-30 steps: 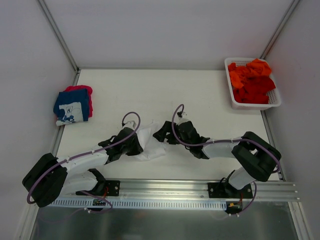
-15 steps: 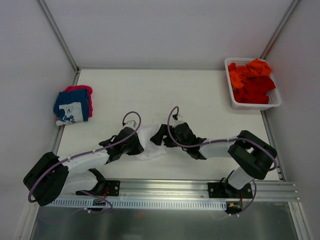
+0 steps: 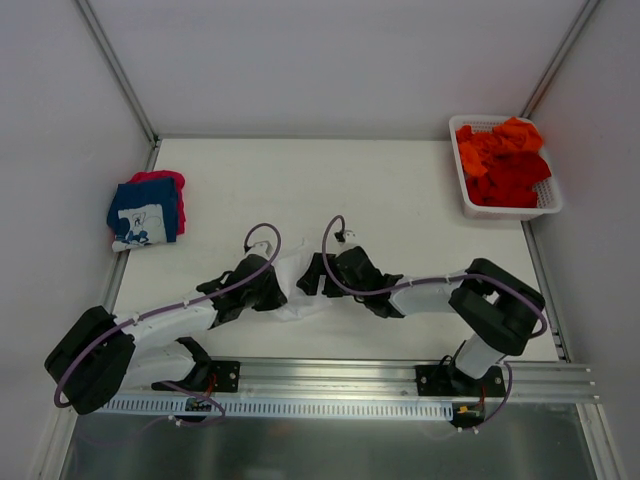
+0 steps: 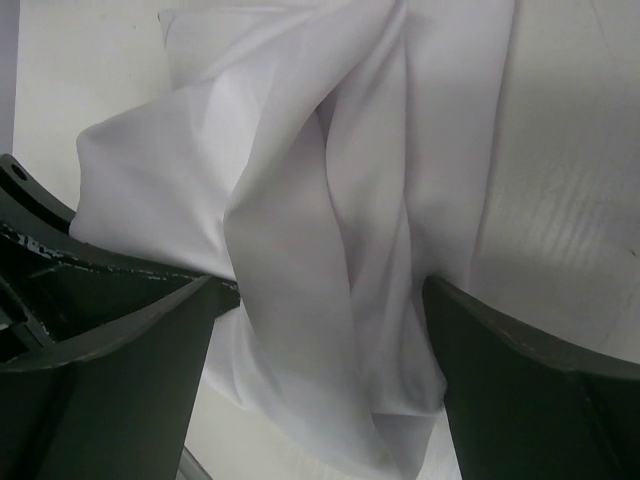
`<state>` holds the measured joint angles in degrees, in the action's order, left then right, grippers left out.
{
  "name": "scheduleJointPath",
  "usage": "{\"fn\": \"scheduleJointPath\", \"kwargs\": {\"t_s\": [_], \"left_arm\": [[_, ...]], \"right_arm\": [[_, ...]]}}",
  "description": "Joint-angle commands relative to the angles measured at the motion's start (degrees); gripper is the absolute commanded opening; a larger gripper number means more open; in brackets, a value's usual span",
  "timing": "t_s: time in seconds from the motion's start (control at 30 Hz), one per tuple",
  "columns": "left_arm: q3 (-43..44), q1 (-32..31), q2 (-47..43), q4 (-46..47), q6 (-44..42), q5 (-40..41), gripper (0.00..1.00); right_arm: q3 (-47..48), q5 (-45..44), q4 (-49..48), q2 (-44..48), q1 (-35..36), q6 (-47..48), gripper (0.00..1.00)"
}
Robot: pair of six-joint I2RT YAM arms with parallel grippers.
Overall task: Fold and stack the t-shirts
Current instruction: Neatly place the folded tshirt to the corner
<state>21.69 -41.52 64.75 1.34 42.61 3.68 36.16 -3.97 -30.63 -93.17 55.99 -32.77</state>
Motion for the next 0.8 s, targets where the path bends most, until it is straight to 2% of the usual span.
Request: {"fn": "scheduleJointPath", "kwargs": {"t_s": [0.0, 0.03, 0.17, 0.2, 0.23, 0.3, 0.4, 0.53, 0.67, 0.77], "left_arm": [[-1.1, 0.5, -1.1, -2.9, -0.9, 0.2, 0.00], [-1.2, 0.5, -1.1, -3.0, -0.8, 0.3, 0.00], [-2.0, 0.6, -1.4, -3.0, -0.3, 1.0, 0.00], [-2.2, 0.5, -1.6, -3.0, -0.3, 1.8, 0.00], [-2.4, 0.6, -1.7, -3.0, -0.2, 2.1, 0.00], [-2.5, 0.6, -2.2, -3.4, 0.5, 3.2, 0.00], [-2.4, 0.6, -3.5, -5.2, 2.6, 6.2, 0.00], [3.3, 0.6, -6.1, -12.7, 1.0, 12.7, 0.00], [11.5, 0.7, -6.0, -22.4, -1.9, 19.5, 0.00], [17.1, 1.8, -4.8, -25.9, -3.6, 21.5, 0.00]], "right_arm": [[2.7, 1.2, -1.4, -2.7, 0.6, 0.9, 0.86], [3.3, 1.3, -1.7, -3.4, 0.7, 1.0, 0.75], [4.1, 2.4, -1.9, -4.5, 0.9, 1.6, 0.45], [4.0, 2.6, -2.2, -4.6, 0.9, 1.7, 0.28], [3.9, 2.6, -2.3, -4.7, 1.0, 1.7, 0.16], [3.8, 2.6, -2.3, -4.8, 1.1, 2.0, 0.00], [4.1, 2.9, -2.3, -4.9, 1.4, 3.1, 0.00], [8.6, 6.6, 0.0, -5.4, 1.3, 6.0, 0.00], [23.2, 12.0, 8.4, -10.3, 1.3, 9.9, 0.00], [31.3, 13.8, 15.3, -13.0, 1.6, 12.2, 0.00]]}}
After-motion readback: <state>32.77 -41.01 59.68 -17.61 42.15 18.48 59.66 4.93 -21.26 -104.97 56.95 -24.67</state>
